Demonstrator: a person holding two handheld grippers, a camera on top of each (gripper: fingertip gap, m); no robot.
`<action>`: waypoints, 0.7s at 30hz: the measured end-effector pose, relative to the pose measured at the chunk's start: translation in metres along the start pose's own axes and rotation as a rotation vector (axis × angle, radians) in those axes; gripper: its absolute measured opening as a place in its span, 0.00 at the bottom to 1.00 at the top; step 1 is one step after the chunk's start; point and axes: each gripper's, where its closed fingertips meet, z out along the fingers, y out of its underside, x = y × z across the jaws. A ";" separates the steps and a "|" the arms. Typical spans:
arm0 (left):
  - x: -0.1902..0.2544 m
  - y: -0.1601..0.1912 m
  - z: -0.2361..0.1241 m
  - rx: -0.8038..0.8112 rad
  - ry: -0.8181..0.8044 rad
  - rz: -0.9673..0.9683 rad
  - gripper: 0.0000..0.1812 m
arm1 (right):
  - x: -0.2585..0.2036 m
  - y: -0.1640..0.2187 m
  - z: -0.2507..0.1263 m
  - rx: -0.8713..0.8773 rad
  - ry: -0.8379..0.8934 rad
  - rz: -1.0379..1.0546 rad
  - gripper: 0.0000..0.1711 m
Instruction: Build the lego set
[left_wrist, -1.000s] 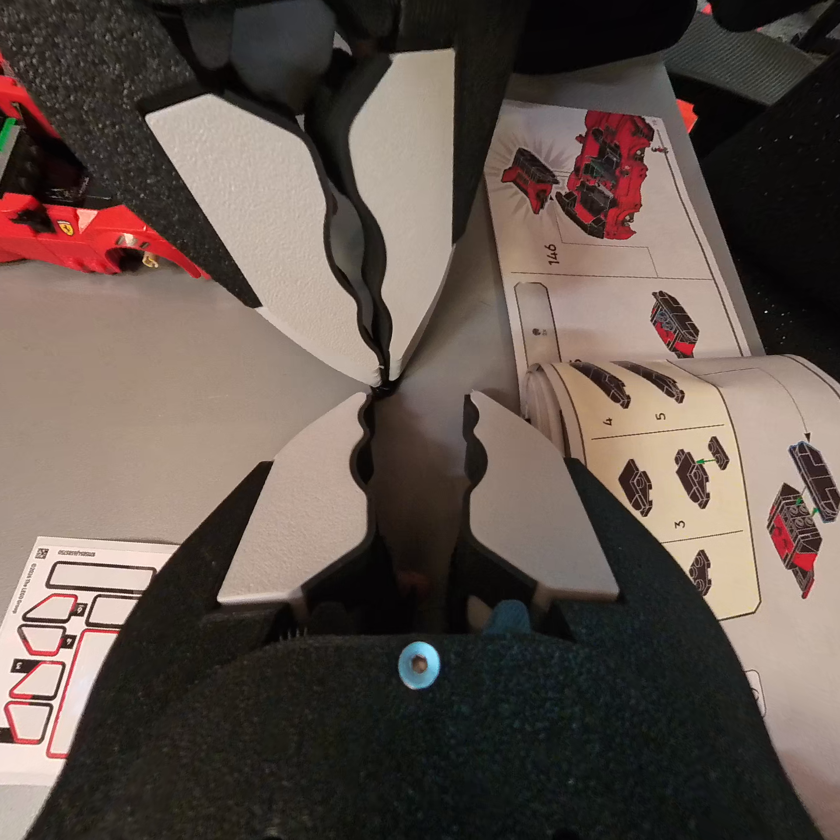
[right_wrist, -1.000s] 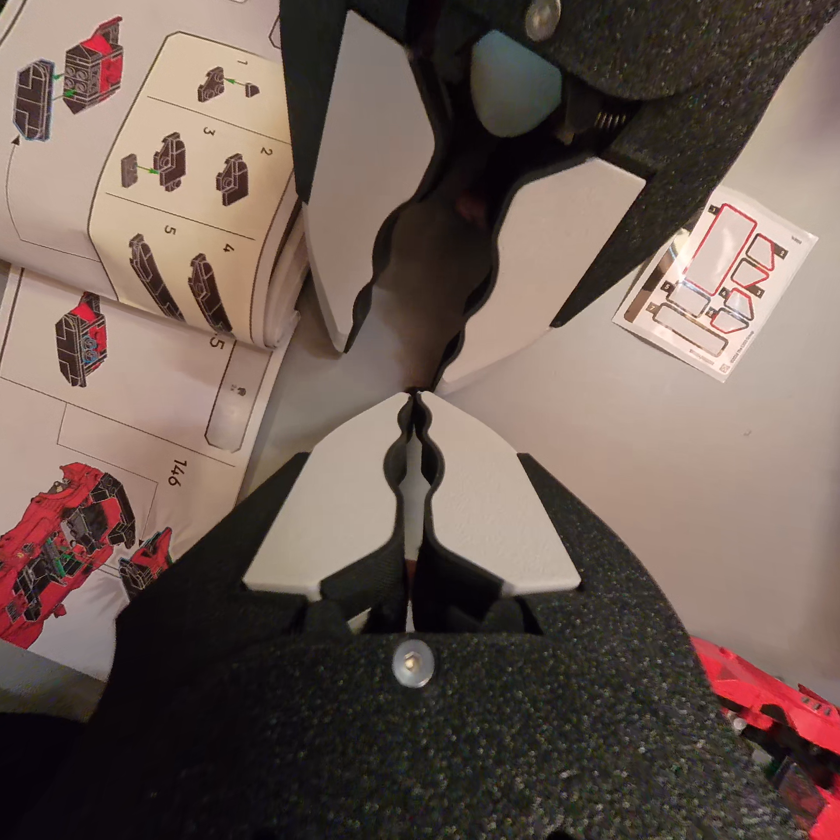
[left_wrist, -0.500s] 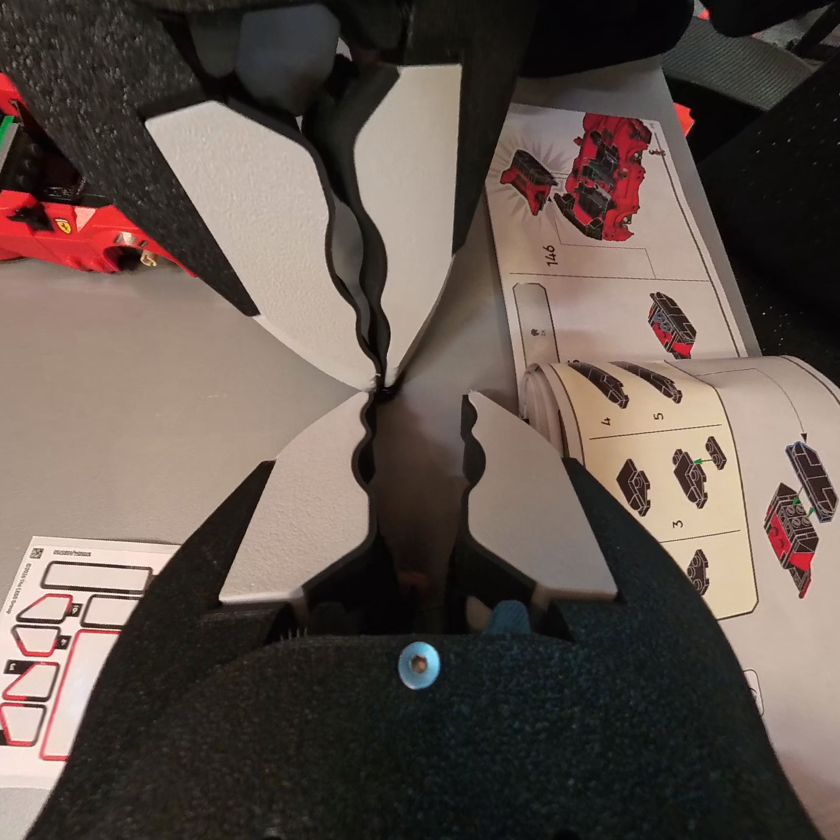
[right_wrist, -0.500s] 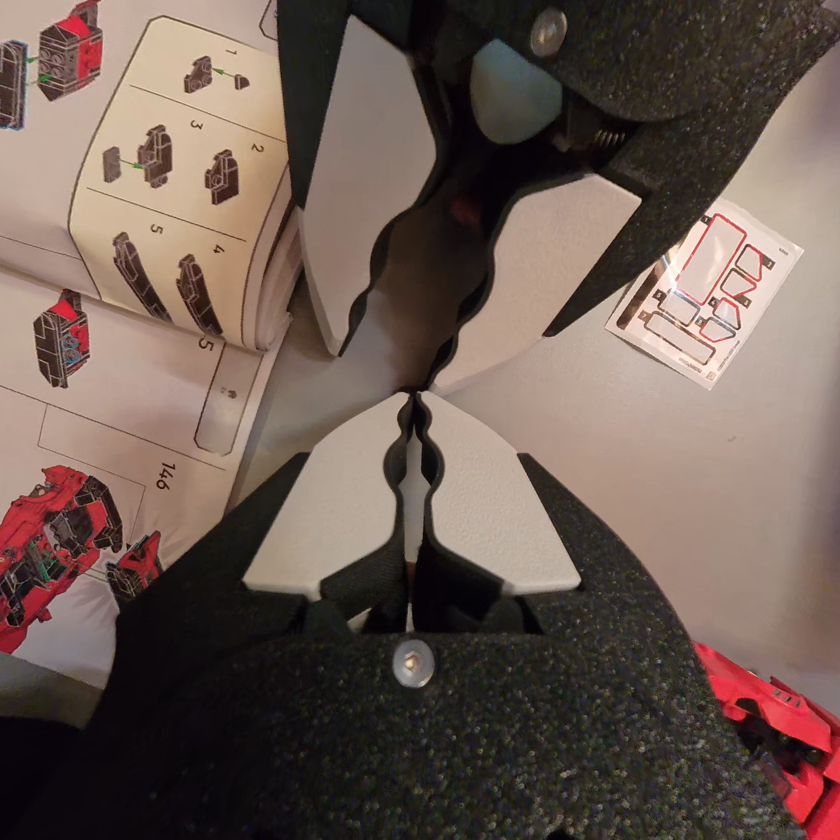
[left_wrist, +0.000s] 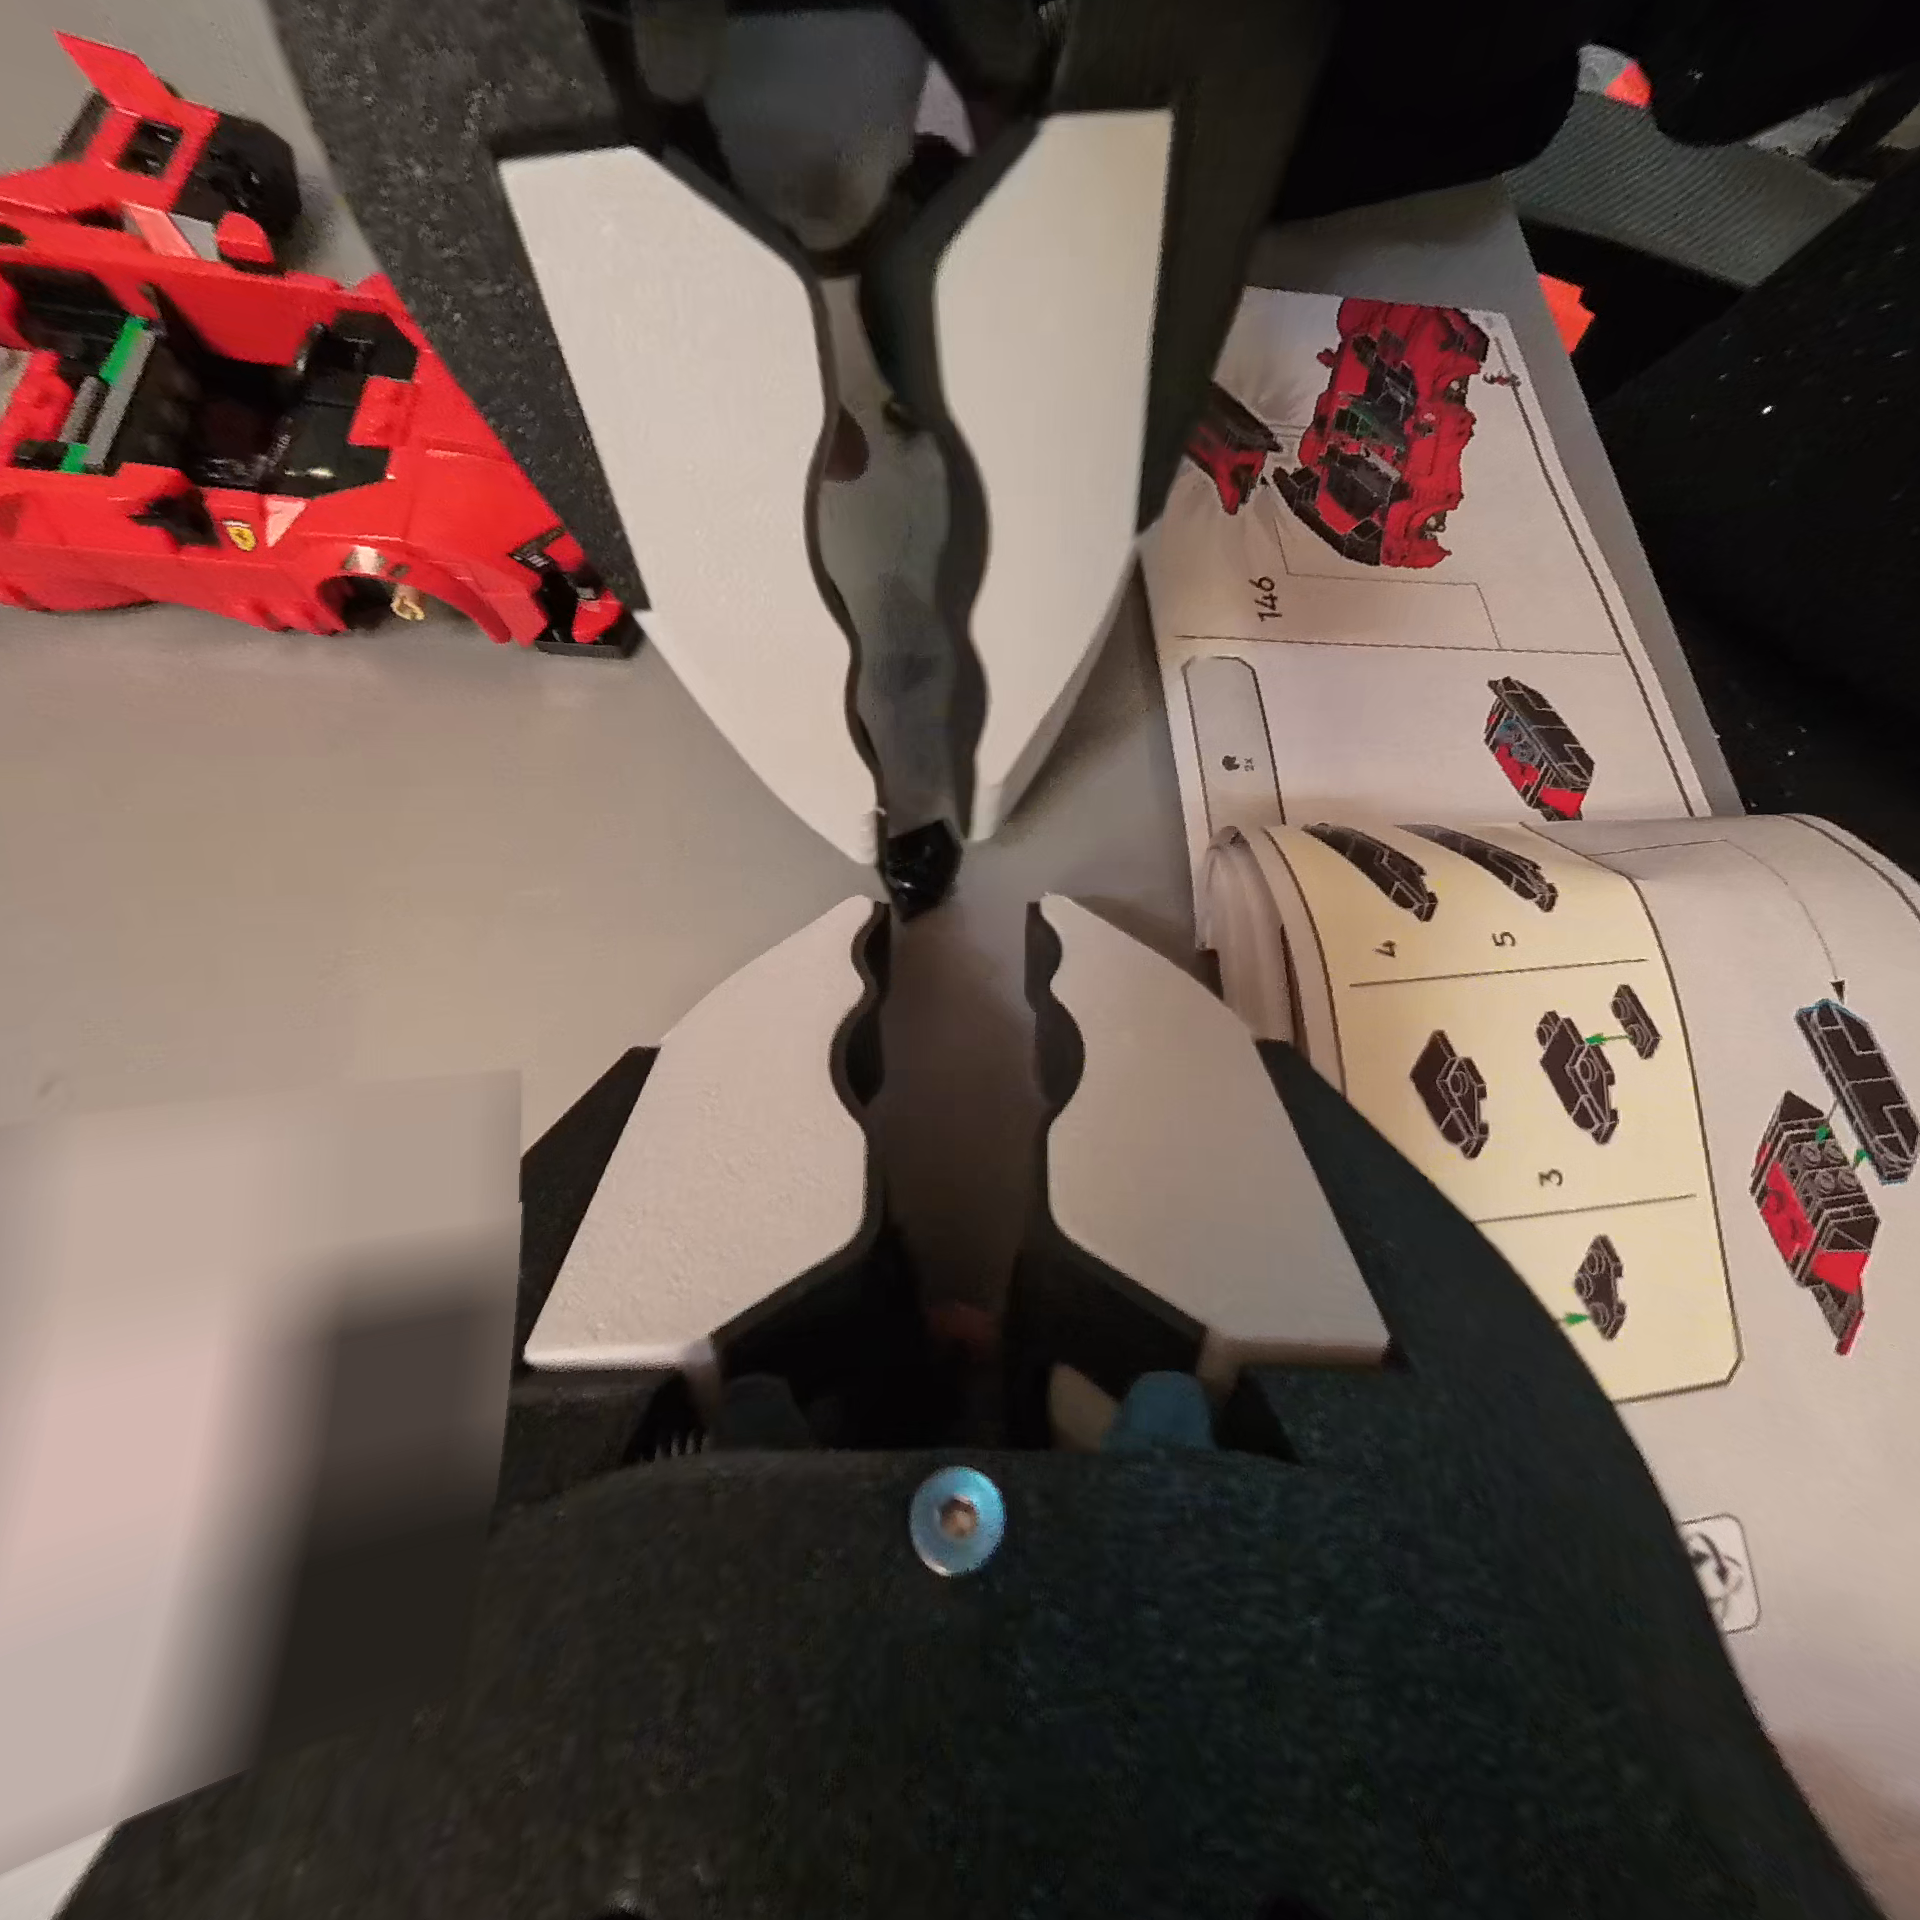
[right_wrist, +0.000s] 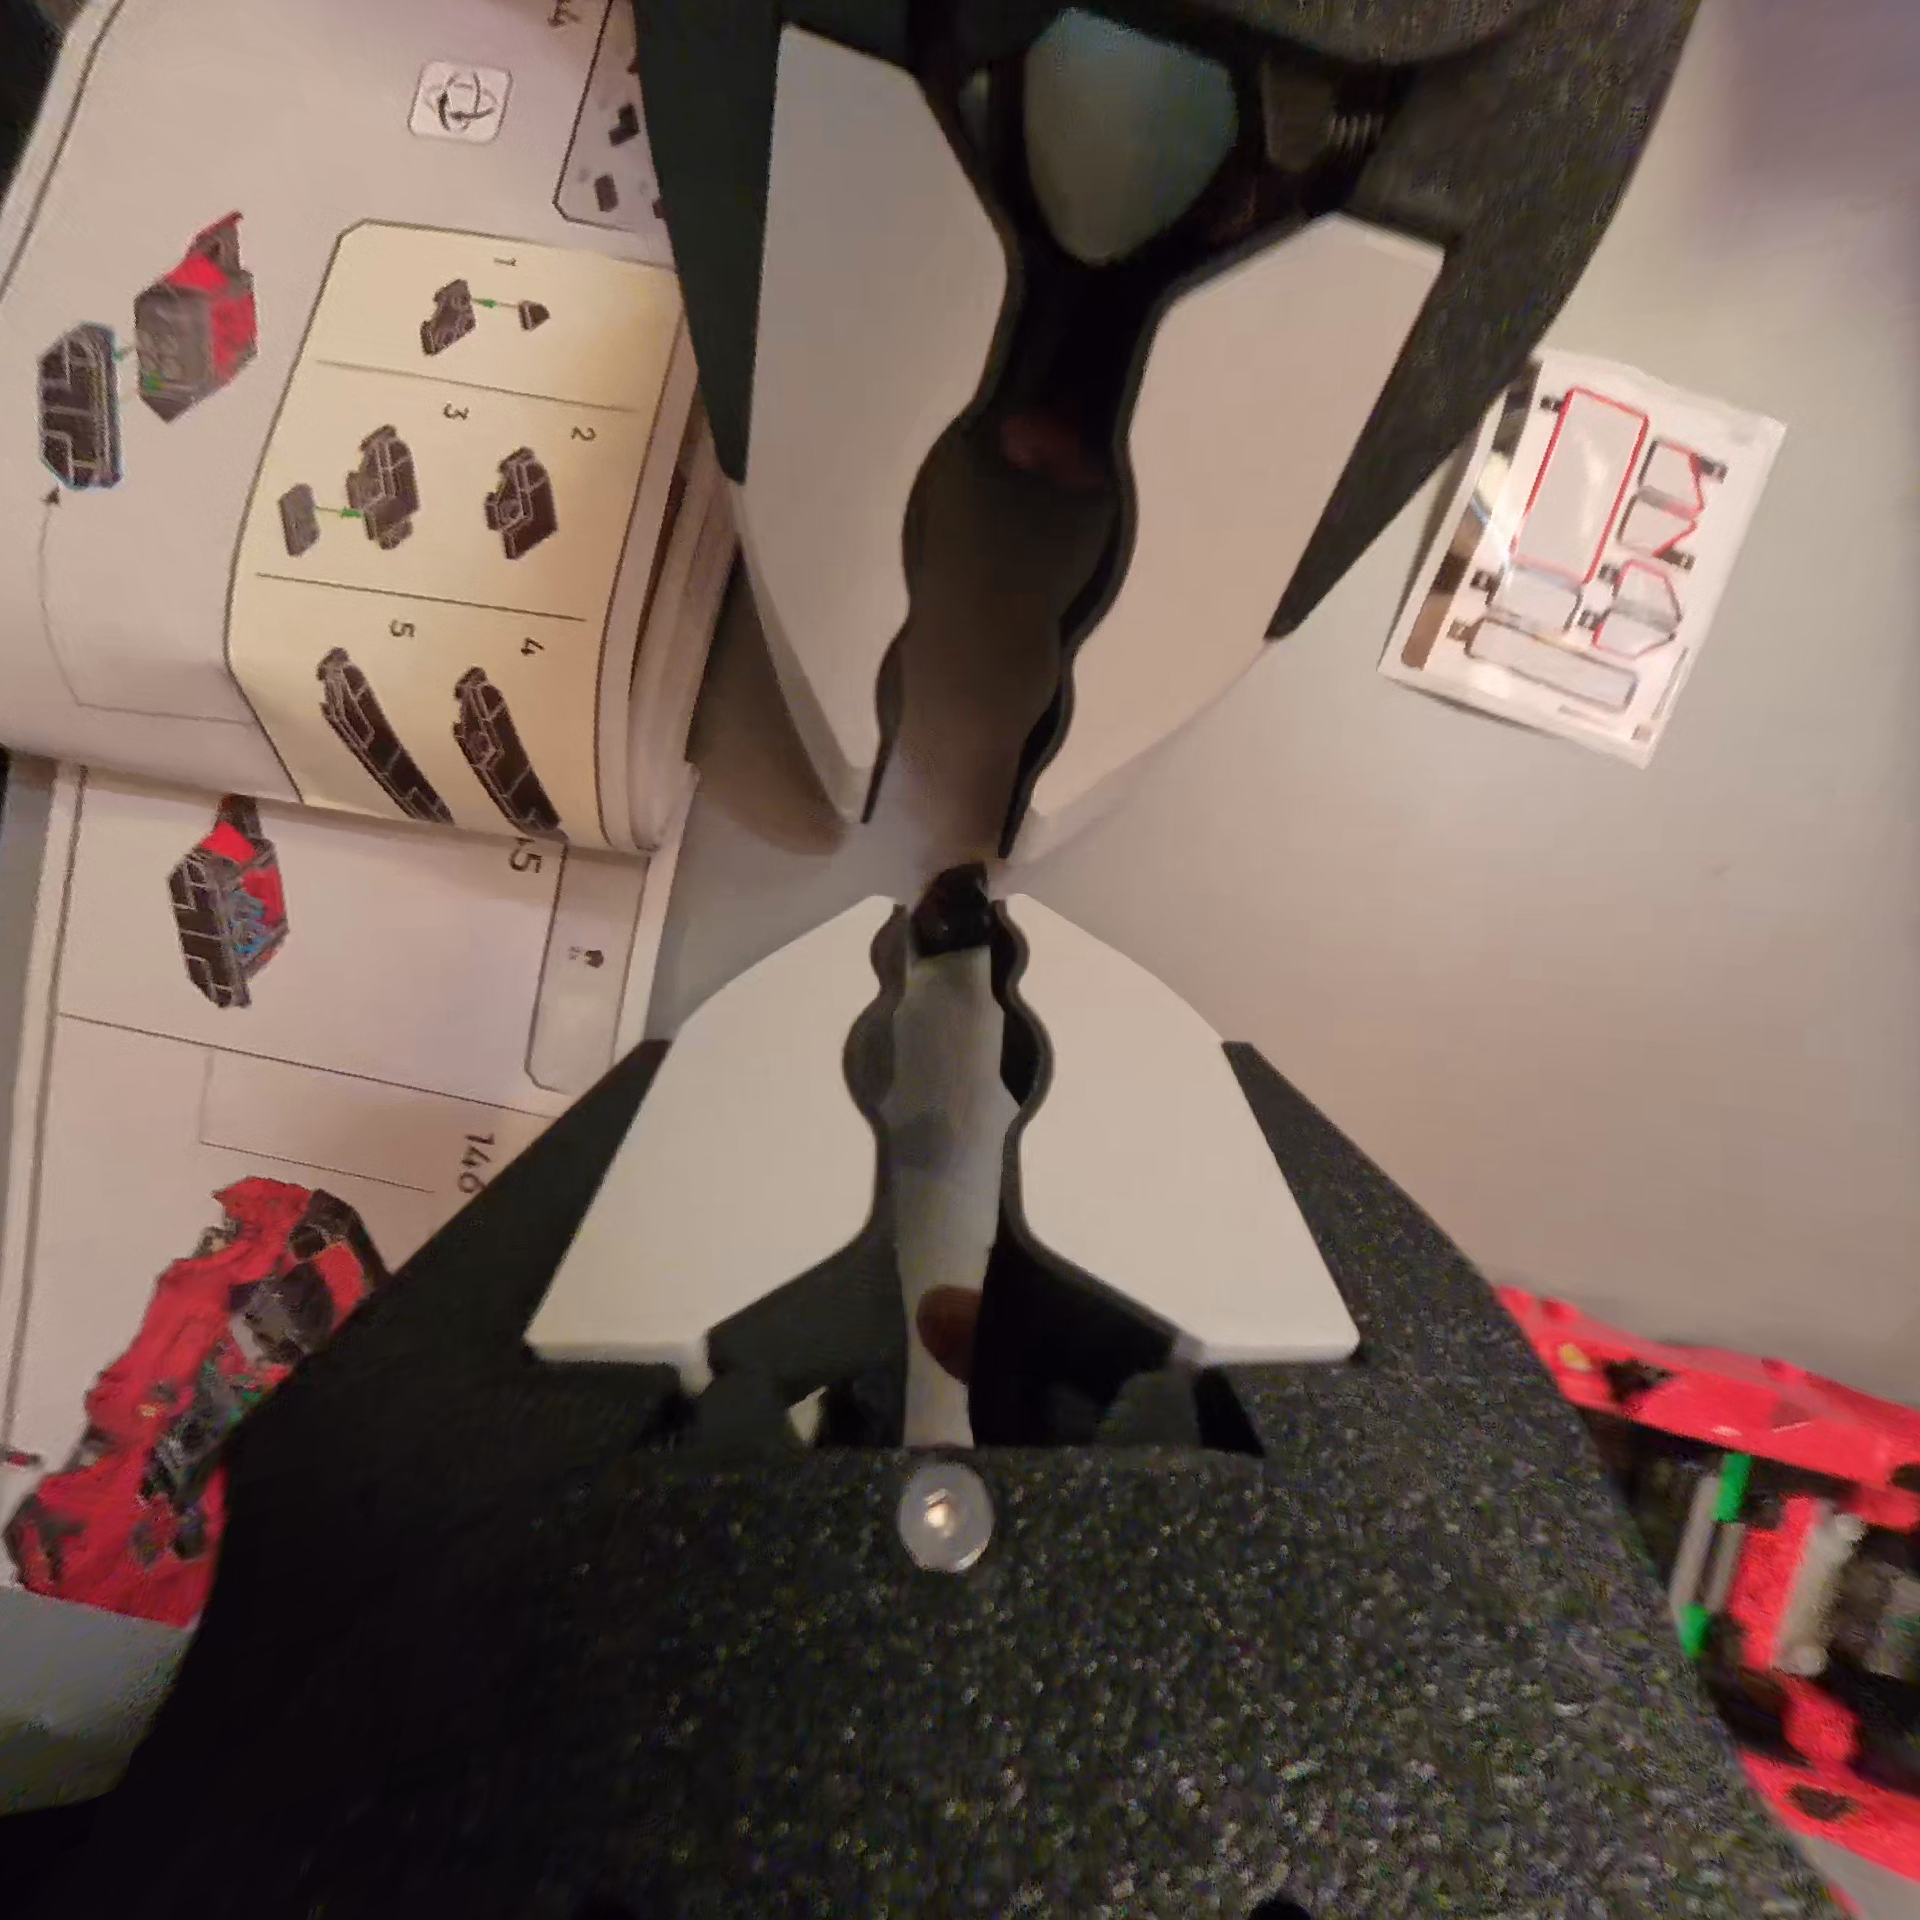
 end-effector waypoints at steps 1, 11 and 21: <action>-0.001 0.000 -0.001 0.002 -0.003 0.002 0.12 | -0.002 0.002 0.001 0.003 -0.001 0.023 0.09; -0.003 -0.002 -0.002 0.003 -0.023 0.018 0.05 | 0.000 0.011 0.005 0.029 0.113 0.134 0.15; -0.003 -0.020 0.000 0.084 -0.081 0.110 0.00 | 0.003 0.007 0.007 0.063 0.138 0.097 0.11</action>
